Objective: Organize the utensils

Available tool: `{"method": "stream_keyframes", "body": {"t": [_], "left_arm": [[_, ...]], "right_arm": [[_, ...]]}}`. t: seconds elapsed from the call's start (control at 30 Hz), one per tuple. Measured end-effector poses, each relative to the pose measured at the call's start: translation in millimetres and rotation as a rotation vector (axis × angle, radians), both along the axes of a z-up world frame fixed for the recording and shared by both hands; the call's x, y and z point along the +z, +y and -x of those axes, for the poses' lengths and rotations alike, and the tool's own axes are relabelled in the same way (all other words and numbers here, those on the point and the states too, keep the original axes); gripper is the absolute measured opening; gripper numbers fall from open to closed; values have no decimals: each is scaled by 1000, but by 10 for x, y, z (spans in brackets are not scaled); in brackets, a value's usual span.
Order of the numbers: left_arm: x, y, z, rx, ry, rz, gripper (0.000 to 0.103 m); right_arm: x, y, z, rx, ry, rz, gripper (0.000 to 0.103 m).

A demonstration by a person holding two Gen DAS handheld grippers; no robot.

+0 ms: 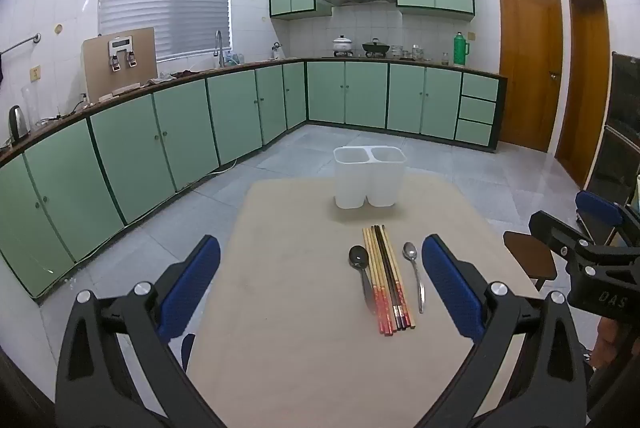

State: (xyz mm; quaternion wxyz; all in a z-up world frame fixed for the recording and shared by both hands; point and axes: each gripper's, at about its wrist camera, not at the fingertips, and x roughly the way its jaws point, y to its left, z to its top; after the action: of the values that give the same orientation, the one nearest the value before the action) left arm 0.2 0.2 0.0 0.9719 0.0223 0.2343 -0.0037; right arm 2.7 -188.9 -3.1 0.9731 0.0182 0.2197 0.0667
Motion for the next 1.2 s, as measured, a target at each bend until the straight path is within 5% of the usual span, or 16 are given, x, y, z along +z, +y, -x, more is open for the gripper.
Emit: {"method": "stream_keyframes", "body": {"t": [1.2], "left_arm": [[-17, 18, -49, 2, -3, 0, 98]], "right_arm": [[-31, -10, -31, -3, -2, -2, 97]]}}
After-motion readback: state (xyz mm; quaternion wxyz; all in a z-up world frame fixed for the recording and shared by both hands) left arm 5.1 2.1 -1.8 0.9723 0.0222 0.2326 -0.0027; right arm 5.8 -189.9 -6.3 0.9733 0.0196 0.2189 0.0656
